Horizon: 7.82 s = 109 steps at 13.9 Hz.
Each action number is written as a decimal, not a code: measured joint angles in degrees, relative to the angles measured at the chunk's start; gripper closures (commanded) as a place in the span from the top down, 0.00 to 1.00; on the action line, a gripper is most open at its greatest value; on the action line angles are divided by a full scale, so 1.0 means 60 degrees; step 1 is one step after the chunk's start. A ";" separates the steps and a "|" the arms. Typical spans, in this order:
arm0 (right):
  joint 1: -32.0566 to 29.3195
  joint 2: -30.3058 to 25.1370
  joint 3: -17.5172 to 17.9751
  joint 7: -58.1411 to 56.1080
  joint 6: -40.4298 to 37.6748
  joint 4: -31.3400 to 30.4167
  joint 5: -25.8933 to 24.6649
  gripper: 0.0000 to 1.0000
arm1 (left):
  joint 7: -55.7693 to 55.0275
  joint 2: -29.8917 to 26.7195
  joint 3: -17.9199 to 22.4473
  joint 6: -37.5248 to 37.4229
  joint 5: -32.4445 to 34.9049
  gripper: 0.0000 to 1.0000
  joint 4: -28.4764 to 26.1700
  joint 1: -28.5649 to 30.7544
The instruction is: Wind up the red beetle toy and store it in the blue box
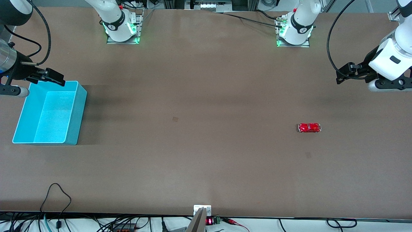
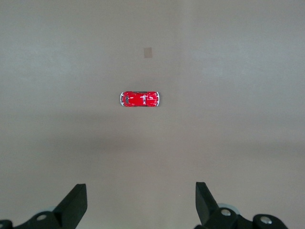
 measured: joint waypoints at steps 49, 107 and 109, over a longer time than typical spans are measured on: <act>0.0109 -0.0004 -0.0065 0.0000 0.0005 0.0037 0.0000 1.00 | 1.4731 0.4677 -0.0407 0.9543 0.0326 0.18 -0.4359 0.1372; 0.1446 0.0644 0.0032 -0.0022 -0.0641 -0.0098 0.0454 1.00 | 0.1632 0.1361 0.0401 -0.0240 0.0660 1.00 0.1563 -0.0356; 0.1564 0.0663 0.0034 -0.0158 -0.0636 -0.0284 0.0456 1.00 | 0.0927 0.0540 0.1237 0.0487 0.0225 1.00 0.0374 -0.0879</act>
